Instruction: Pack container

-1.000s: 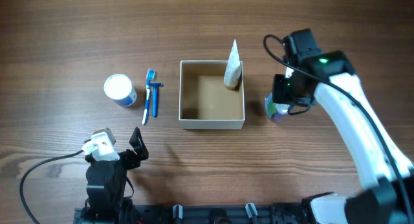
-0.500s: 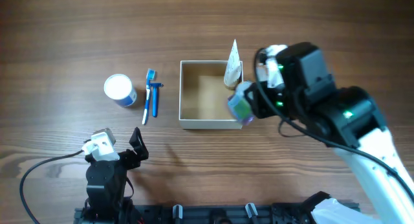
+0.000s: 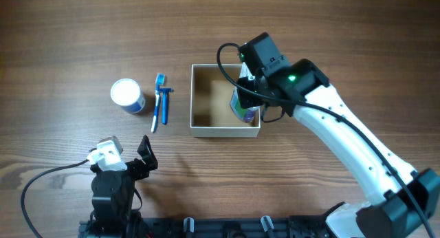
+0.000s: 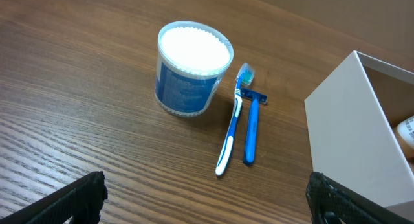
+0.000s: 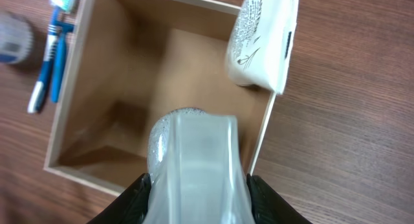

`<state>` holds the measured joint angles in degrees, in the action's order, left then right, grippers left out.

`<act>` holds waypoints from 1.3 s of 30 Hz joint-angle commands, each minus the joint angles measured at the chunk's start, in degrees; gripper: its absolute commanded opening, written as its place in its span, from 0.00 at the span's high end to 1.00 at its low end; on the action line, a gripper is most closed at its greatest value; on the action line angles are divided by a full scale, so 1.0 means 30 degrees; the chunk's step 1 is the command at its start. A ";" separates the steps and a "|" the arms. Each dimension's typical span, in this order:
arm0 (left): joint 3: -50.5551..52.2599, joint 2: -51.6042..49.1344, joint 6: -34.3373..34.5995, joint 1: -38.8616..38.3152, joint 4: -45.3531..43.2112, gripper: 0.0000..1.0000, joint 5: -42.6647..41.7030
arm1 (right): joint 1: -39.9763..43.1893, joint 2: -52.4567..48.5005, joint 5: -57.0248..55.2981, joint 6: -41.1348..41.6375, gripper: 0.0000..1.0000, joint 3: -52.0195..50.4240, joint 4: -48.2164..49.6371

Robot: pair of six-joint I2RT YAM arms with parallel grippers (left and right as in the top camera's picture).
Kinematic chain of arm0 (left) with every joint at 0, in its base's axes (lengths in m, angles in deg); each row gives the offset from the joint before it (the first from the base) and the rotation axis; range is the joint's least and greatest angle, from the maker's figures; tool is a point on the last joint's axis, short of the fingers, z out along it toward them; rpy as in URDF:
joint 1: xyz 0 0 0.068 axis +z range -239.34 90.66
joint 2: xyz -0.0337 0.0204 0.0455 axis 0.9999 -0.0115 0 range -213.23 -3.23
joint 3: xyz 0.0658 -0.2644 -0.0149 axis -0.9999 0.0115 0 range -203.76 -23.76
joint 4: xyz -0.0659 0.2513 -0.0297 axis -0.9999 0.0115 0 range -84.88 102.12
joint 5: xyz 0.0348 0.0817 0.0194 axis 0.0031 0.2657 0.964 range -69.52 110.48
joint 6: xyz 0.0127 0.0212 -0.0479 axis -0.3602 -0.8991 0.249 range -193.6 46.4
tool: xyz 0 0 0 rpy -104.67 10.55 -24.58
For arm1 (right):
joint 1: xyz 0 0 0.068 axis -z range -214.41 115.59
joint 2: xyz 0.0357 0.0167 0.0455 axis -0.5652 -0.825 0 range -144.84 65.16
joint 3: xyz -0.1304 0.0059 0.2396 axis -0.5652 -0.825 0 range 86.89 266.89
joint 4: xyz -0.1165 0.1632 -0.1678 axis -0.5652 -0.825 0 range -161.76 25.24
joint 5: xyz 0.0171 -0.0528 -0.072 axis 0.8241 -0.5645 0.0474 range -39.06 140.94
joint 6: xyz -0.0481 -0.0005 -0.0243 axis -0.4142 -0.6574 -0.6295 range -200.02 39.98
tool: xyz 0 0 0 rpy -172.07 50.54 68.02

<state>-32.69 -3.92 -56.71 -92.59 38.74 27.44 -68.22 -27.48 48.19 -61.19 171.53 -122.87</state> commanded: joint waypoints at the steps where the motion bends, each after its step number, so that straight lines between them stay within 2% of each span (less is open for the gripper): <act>1: 0.0044 0.0160 0.0102 0.0138 -0.0015 0.00 -0.0102 | -0.0015 -0.0270 -0.0670 0.0364 0.70 -0.0211 0.0576; 9: 0.0044 0.0160 0.0102 0.0138 -0.0015 0.00 -0.0102 | -0.0015 -0.0270 -0.0670 0.0787 0.67 -0.2178 0.2120; 10: 0.0044 0.0160 0.0102 0.0138 -0.0022 0.00 -0.0102 | -0.0015 -0.0270 -0.0670 0.0787 0.56 -0.2186 0.2259; 13: 0.0044 0.0160 0.0102 0.0138 -0.0015 0.00 -0.0102 | -0.0015 -0.0182 -0.0670 0.0780 0.42 -0.2186 0.2550; 19: 0.0044 0.0160 0.0102 0.0138 -0.0022 0.00 -0.0102 | -0.0007 0.0991 -0.0678 0.0743 0.26 -0.2178 0.2732; 23: 0.0044 0.0160 0.0102 0.0138 -0.0022 0.00 -0.0102 | 0.0401 0.3169 -0.0678 0.0765 0.14 -0.1960 0.2521; 26: 0.0044 0.0160 0.0095 0.0138 -0.0015 0.00 -0.0102 | 0.1712 0.5413 -0.0729 0.1348 0.02 -0.1945 0.2521; 27: 0.0044 0.0160 0.0102 0.0138 -0.0015 0.00 -0.0102 | 0.2412 0.6200 -0.0743 0.1566 0.00 -0.1945 0.2535; 33: 0.0044 0.0160 0.0102 0.0138 -0.0022 0.00 -0.0102 | 0.8051 0.9362 0.0080 0.1836 0.00 -0.1945 0.2397; 39: 0.0044 0.0160 0.0095 0.0138 -0.0015 0.00 -0.0102 | 1.1664 0.9049 0.0721 0.1792 0.00 -0.1989 0.1501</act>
<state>-32.69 -3.92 -56.73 -92.59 38.77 27.44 -36.61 1.76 48.37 -56.63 165.15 -117.36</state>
